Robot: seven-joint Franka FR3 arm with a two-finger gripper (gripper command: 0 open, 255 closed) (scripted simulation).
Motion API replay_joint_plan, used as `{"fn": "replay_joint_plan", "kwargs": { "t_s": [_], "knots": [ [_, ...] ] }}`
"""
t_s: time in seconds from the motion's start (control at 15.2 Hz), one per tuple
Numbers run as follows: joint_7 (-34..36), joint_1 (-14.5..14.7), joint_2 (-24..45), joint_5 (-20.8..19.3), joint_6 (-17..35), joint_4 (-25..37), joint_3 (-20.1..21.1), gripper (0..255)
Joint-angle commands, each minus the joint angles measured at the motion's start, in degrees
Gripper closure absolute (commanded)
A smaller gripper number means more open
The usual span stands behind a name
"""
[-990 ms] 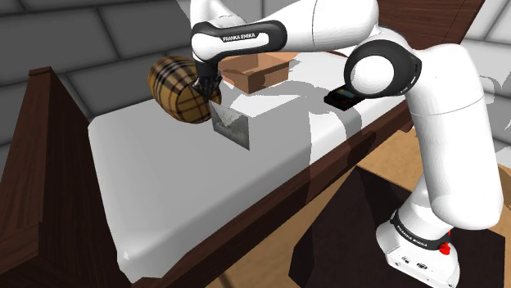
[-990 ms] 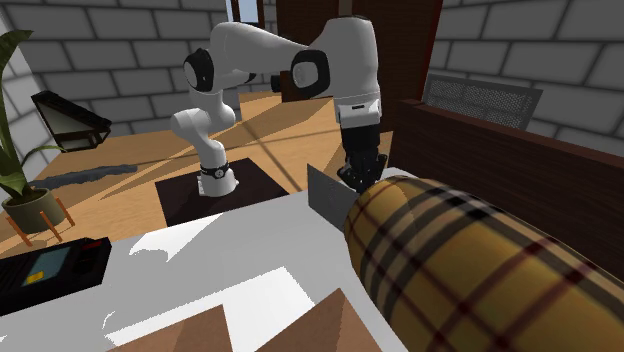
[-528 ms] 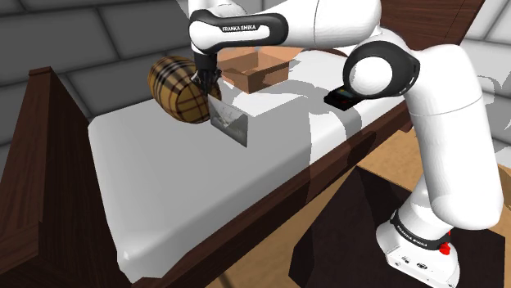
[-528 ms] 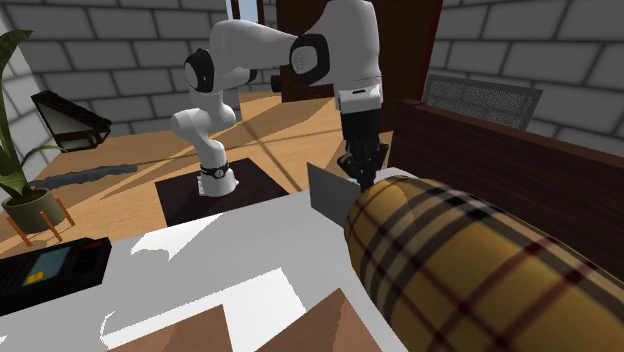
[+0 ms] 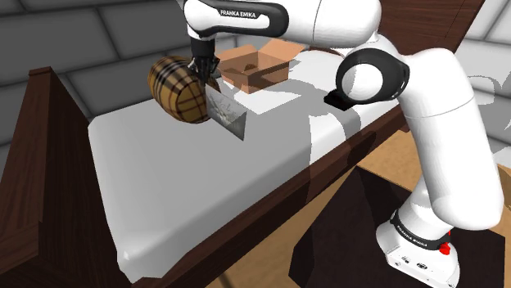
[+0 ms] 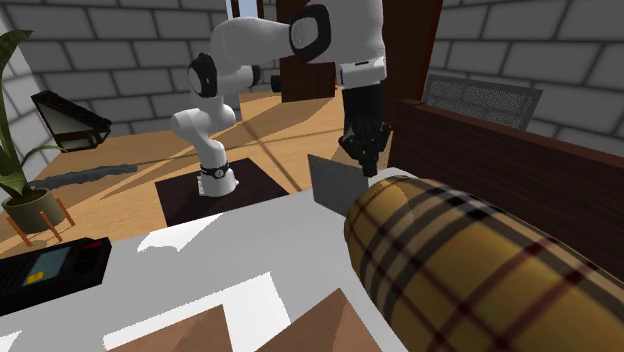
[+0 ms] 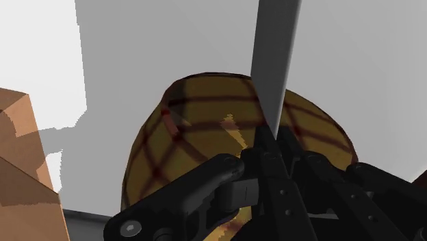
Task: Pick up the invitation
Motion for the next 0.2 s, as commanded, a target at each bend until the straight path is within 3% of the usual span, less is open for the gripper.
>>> {"fn": "replay_joint_plan", "kwargs": {
  "t_s": [0.0, 0.13],
  "knots": [
    [-0.08, 0.28, 1.54, -0.1, -2.61, 4.17, -0.06, 255],
    [-0.09, 0.3, 1.64, -0.1, -2.8, 4.46, -0.06, 255]
  ]
}}
